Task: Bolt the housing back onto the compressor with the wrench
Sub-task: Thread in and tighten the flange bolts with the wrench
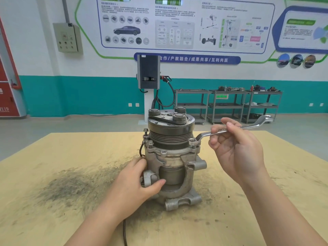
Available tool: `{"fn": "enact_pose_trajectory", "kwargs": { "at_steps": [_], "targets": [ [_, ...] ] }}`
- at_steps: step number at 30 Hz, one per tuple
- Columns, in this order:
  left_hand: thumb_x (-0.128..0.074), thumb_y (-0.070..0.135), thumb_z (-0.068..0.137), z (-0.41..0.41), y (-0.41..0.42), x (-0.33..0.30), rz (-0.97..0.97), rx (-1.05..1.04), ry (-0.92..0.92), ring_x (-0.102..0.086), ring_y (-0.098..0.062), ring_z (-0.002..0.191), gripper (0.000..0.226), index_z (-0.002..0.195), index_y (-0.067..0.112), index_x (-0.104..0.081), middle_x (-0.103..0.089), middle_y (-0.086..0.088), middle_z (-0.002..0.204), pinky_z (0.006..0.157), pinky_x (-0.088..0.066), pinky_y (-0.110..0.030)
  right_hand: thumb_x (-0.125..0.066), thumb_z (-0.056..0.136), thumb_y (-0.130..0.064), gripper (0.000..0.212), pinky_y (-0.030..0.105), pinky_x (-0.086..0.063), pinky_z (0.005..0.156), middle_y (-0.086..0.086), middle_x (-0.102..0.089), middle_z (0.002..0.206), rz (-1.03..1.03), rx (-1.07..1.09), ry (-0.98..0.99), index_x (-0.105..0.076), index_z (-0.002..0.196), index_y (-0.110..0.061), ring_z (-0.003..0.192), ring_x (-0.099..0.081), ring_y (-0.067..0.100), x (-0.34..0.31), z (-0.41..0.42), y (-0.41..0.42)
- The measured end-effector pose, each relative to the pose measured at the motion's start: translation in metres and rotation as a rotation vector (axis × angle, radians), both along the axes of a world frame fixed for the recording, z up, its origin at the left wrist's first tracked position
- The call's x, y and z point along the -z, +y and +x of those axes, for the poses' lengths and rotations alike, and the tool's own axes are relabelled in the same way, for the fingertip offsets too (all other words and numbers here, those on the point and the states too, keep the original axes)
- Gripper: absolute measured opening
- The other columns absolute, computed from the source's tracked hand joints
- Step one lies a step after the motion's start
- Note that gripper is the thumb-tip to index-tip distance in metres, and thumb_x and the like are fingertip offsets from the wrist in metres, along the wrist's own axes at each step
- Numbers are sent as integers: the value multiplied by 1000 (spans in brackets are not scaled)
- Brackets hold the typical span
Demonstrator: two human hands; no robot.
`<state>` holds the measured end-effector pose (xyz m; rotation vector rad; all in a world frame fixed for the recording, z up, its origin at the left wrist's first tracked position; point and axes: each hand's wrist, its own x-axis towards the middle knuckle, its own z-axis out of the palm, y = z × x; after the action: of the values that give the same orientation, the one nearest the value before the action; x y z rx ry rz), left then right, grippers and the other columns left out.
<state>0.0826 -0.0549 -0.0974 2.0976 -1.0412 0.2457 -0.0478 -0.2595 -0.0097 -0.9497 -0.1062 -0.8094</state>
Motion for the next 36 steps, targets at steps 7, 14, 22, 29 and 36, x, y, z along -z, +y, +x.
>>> {"fn": "enact_pose_trajectory", "kwargs": {
  "at_steps": [7, 14, 22, 29, 36],
  "targets": [
    [-57, 75, 69, 0, 0, 4, -45, 22, 134, -62, -1, 94, 54, 103, 33, -59, -67, 21, 100, 84, -54, -36, -33, 101, -7, 19, 22, -46, 49, 9, -60, 64, 65, -14, 31, -51, 95, -8, 50, -52, 19, 2, 8, -9],
    [-72, 56, 79, -1, 1, 2, -133, 78, 176, -52, 25, 95, 37, 97, 75, -46, -56, 51, 99, 64, -46, -4, -41, 104, -27, 19, 29, -50, 64, 7, -67, 82, -559, 639, -317, -57, 94, -26, 65, -63, 21, 38, 6, 30],
    [-79, 48, 76, 2, -1, 7, -168, 75, 205, -61, 15, 79, 33, 91, 64, -55, -66, 35, 91, 66, -41, -1, -68, 88, -15, 15, 27, -53, 78, 6, -70, 89, -1117, 848, -303, -72, 86, -1, 85, -65, 16, 37, 2, 53],
    [-72, 52, 81, 3, -2, 9, -161, 78, 192, -60, 9, 68, 20, 90, 47, -55, -69, 25, 86, 61, -41, -6, -35, 105, -19, 19, 25, -51, 59, 4, -69, 75, -286, 460, -141, -50, 94, -13, 58, -61, 17, 6, -10, 35],
    [-70, 42, 88, 0, -3, 6, -157, 106, 168, -53, 14, 56, 22, 87, 53, -52, -65, 32, 76, 54, -38, -4, -35, 103, -10, 23, 23, -48, 51, 8, -64, 64, 110, 40, 66, -53, 90, -6, 52, -54, 17, 1, -1, 7]
  ]
}}
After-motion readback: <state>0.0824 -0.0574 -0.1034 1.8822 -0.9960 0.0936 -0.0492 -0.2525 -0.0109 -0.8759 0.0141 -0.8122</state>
